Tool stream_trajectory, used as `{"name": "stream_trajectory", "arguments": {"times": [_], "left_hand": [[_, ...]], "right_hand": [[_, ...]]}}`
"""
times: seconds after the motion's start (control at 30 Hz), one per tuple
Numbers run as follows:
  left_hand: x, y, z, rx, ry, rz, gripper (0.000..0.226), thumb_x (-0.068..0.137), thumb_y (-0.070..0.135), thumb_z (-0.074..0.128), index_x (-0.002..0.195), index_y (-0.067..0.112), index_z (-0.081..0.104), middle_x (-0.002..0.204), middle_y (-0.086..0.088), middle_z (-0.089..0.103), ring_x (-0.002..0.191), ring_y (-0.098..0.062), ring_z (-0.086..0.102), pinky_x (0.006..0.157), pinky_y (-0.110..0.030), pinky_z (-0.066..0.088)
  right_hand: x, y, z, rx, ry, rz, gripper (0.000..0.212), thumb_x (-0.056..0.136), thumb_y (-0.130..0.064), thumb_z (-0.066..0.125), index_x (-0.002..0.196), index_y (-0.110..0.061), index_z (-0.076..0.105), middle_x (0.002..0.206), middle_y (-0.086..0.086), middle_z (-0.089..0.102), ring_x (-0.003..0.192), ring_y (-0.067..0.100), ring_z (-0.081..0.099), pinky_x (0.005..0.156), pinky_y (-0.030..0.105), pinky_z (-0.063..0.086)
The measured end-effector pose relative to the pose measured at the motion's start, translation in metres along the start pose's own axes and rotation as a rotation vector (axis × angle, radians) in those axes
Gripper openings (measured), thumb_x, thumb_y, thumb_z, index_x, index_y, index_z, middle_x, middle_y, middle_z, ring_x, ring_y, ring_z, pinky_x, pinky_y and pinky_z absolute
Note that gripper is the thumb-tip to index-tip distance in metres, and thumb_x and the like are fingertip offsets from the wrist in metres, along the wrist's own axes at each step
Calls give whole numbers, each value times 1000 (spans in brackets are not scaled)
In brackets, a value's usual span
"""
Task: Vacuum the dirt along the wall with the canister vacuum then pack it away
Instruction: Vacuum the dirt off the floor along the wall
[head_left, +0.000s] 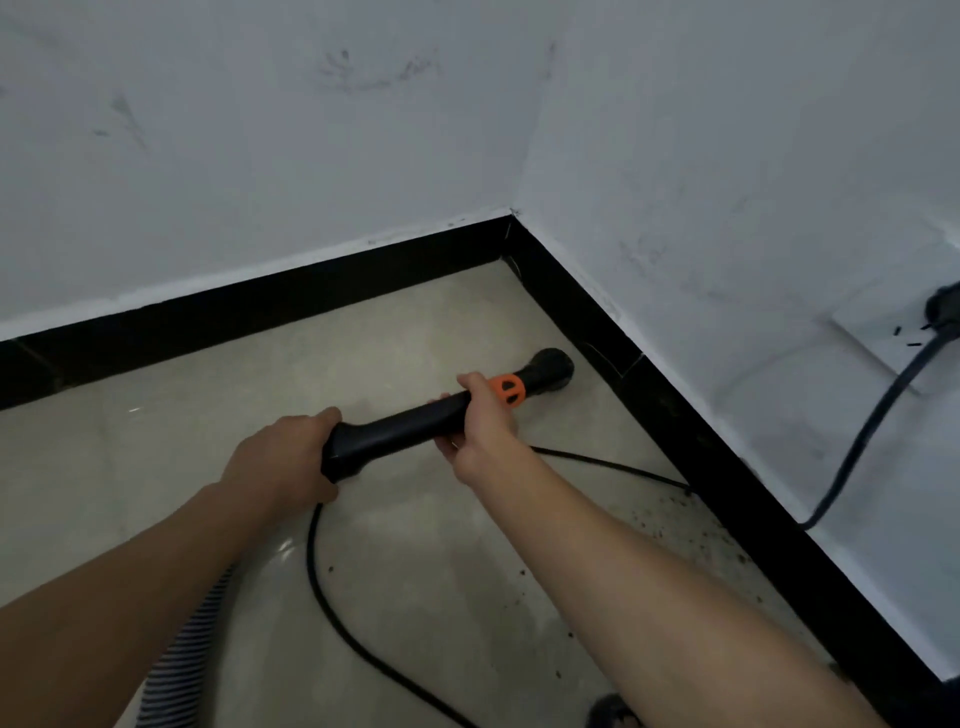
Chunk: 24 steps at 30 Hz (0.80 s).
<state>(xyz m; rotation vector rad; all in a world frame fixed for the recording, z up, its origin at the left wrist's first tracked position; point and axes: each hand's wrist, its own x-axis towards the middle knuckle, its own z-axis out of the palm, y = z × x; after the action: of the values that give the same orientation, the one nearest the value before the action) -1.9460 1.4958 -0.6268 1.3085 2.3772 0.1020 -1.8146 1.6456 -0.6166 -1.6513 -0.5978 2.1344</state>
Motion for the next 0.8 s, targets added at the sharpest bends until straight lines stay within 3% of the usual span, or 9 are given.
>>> {"name": "stream_trajectory", "arguments": {"times": [0.1,0.2,0.33,0.47,0.6,0.8], "left_hand": [[2,9,-5,25,123,-4,37,78,32,71,105,20,48,85,2,51,74,-17,53,53,-28,35],[13,27,-15,14,232,-12,42,81,34,70,111,18,46,90,-3,50,74,-20,51,58,-29,38],[36,49,-10,-91,260,17,46,77,31,74,110,20,43,91,-1,50,75,-18,49,61,-30,38],[44,12,0,-151,193,-80,42,75,21,74,104,19,44,87,-1,51,74,-20,51,60,-30,38],[23,-50,16,-177,114,-165,38,72,24,78,97,21,49,84,-3,59,72,-22,56,59,-31,41],[-8,-97,10,-125,-102,-36,40,62,17,81,94,26,58,73,12,60,64,-4,55,51,-20,39]], "right_hand": [[14,-15,11,11,-44,0,20,86,-14,67,102,-7,59,85,8,66,74,22,67,69,37,59],[33,-52,28,-41,-127,-35,15,88,-13,63,101,-8,57,77,7,61,66,19,64,57,33,55],[69,-89,54,-7,-103,-148,10,85,-6,58,80,-9,50,57,4,52,42,15,54,51,27,50],[76,-61,78,22,-148,-135,12,83,-2,54,74,-8,49,55,5,47,40,15,48,47,26,50],[51,3,89,64,-115,-71,8,84,-2,60,81,-8,56,61,5,54,50,16,56,58,31,53],[3,53,72,239,84,11,14,84,-1,63,74,-9,58,54,2,55,44,15,57,51,24,51]]}}
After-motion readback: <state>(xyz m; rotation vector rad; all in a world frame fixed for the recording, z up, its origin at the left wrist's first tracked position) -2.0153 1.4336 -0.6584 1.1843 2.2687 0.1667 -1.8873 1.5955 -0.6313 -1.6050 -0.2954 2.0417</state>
